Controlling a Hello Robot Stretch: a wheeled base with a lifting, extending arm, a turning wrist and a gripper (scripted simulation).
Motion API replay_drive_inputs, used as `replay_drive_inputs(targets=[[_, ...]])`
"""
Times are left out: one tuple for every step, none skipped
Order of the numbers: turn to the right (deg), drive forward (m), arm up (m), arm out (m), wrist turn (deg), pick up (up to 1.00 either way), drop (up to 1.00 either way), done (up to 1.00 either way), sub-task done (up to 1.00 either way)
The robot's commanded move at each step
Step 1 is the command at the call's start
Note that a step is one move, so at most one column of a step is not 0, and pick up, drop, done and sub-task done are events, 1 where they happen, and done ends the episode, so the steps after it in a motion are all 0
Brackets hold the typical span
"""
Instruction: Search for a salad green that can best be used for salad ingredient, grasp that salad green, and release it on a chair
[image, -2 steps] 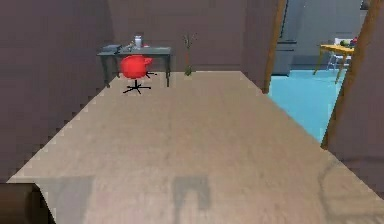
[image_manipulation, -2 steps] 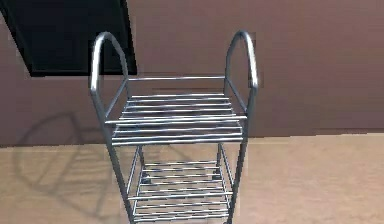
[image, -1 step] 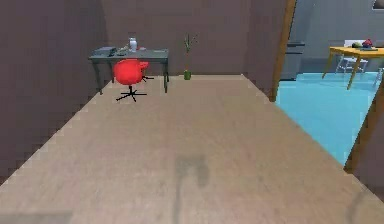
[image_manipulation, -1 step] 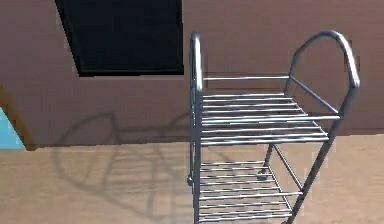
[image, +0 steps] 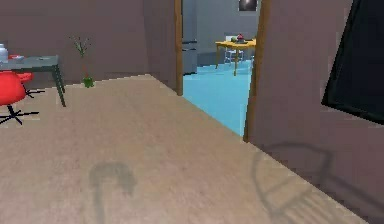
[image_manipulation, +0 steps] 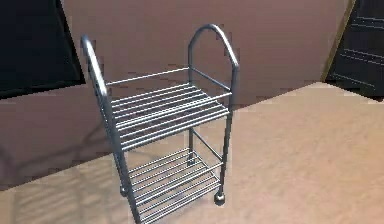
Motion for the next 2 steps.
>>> replay_drive_inputs(targets=[[0.0,1.00,0.00,0.00,0.0,0.00,0.00,0.00,0.00],[0.0,1.00,0.00,0.00,0.0,0.00,0.00,0.00,0.00]])
